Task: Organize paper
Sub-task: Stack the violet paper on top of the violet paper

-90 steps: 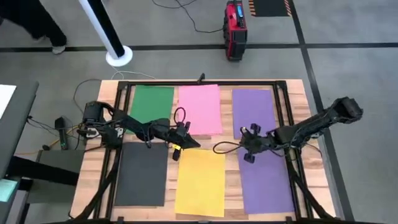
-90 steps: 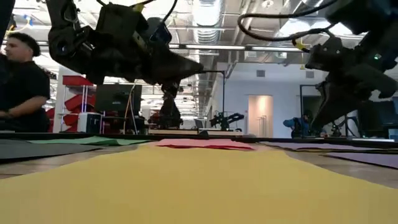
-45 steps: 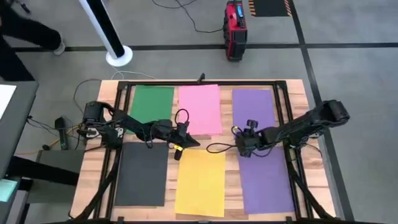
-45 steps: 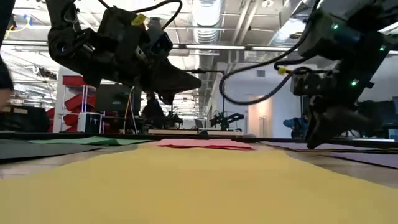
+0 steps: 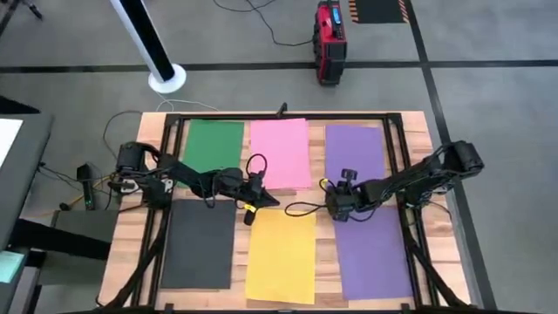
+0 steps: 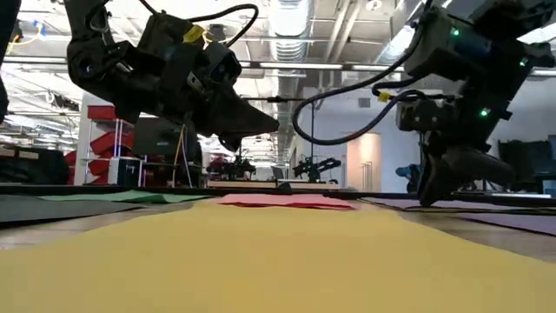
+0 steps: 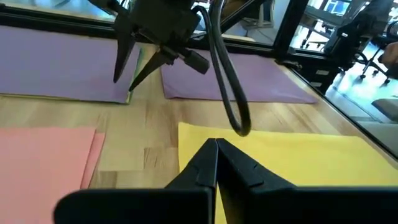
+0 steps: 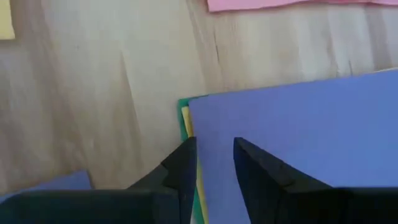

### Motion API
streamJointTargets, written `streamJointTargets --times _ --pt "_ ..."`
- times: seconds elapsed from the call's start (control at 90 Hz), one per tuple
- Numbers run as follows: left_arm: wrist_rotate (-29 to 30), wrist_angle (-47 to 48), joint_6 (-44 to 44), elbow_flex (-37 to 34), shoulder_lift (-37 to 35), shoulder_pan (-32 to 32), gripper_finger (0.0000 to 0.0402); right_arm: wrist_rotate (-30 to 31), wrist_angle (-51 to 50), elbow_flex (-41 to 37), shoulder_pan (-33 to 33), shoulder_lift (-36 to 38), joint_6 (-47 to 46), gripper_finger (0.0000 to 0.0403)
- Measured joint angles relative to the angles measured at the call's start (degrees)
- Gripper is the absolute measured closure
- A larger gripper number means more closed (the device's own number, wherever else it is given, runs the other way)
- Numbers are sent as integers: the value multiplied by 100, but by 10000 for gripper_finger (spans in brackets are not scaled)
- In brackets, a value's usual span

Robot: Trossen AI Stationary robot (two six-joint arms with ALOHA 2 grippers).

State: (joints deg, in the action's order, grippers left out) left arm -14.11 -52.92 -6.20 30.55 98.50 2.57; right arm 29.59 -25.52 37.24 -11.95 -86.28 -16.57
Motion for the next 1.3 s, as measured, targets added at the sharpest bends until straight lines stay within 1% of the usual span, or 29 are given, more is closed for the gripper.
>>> streamJointTargets --times 0.311,0.622,0.889,1.3 --pt "-9 131 20 2 -2 0 401 -20 -76 9 -142 0 -142 301" --pt "-9 128 39 2 -2 0 401 -16 -188 -3 11 -33 -153 301" --pt "-9 128 39 2 -2 -3 401 -18 -190 -3 11 -33 -151 302" --pt "-9 168 42 2 -2 -3 402 -103 -188 -3 11 -33 -140 341"
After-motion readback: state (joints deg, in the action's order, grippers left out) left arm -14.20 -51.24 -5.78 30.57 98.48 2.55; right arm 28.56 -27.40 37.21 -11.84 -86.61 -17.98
